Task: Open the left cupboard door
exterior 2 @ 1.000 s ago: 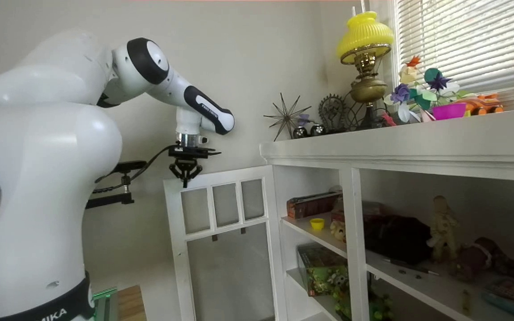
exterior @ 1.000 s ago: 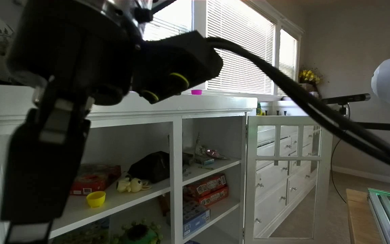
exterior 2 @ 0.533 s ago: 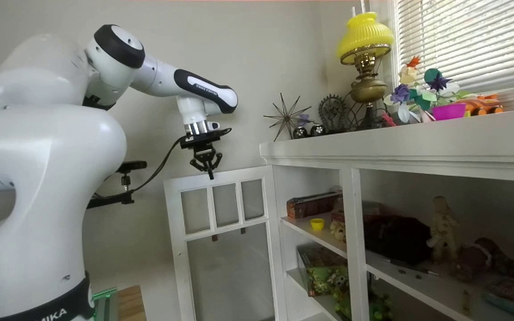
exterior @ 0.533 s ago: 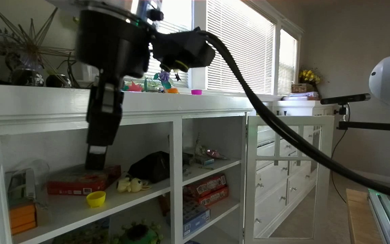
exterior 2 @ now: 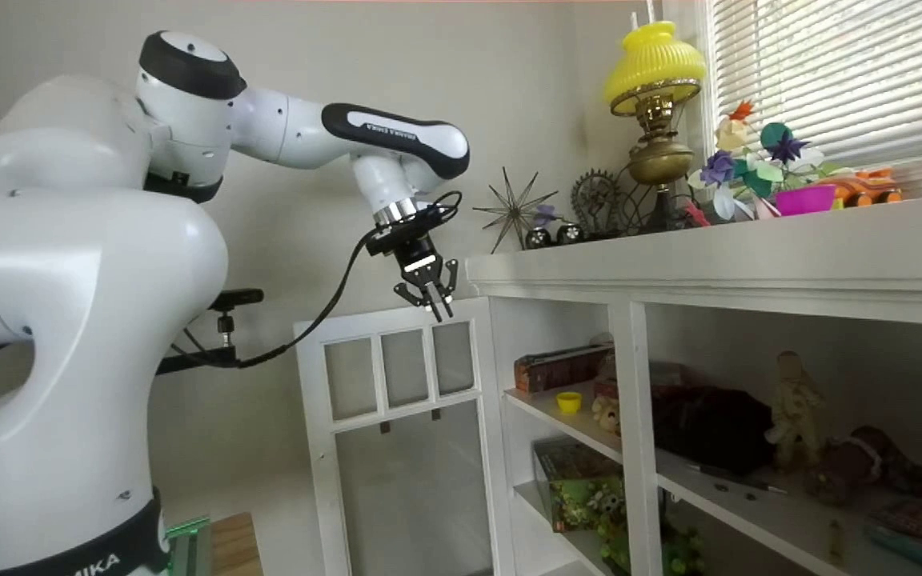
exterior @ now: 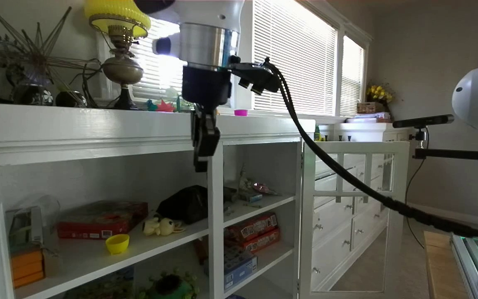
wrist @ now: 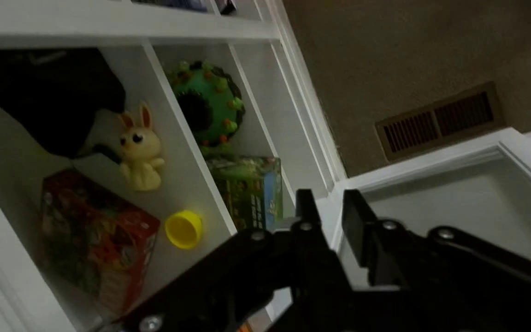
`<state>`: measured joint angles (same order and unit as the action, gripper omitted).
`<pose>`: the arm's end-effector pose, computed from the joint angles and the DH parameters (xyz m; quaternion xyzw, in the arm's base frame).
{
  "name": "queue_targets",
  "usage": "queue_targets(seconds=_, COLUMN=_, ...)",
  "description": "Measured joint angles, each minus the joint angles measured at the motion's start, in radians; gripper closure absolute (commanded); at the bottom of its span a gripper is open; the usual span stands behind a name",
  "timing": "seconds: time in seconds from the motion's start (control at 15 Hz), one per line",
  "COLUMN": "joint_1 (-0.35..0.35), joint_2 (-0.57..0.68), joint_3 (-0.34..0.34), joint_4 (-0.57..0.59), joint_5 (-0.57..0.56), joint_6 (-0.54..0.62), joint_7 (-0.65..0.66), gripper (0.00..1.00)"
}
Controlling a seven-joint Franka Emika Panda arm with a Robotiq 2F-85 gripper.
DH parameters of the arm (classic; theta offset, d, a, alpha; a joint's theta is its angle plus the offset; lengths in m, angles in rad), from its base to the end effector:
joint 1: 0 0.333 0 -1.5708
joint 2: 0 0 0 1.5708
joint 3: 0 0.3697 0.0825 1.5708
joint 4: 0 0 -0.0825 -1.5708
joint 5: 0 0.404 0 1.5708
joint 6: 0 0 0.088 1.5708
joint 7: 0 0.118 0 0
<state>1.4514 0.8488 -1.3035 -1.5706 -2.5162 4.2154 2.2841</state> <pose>0.4693 0.3329 0.3999 0.8666 0.4669 0.0985 0.1461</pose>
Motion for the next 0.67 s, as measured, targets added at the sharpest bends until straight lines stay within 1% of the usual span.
queue_targets(seconds=0.07, joint_1=-0.007, joint_2=0.005, joint_3=-0.022, joint_4=-0.039, joint_5=0.000, joint_6=0.000, joint_7=-0.043, gripper=0.64)
queue_targets(seconds=0.2, joint_1=-0.030, joint_2=0.008, joint_3=-0.046, joint_4=-0.105, joint_5=0.000, joint_6=0.000, joint_7=-0.126, gripper=0.51)
queue_targets(seconds=0.27, joint_1=-0.040, joint_2=0.008, joint_3=-0.050, joint_4=-0.124, joint_5=0.000, joint_6=0.000, joint_7=-0.149, gripper=0.47)
queue_targets(seconds=0.4, joint_1=-0.045, joint_2=0.008, joint_3=-0.051, joint_4=-0.135, joint_5=0.001, joint_6=0.000, joint_7=-0.162, gripper=0.47)
queue_targets(seconds=0.67, joint_1=-0.033, joint_2=0.008, joint_3=-0.051, joint_4=-0.135, joint_5=0.001, joint_6=0.000, joint_7=-0.162, gripper=0.47)
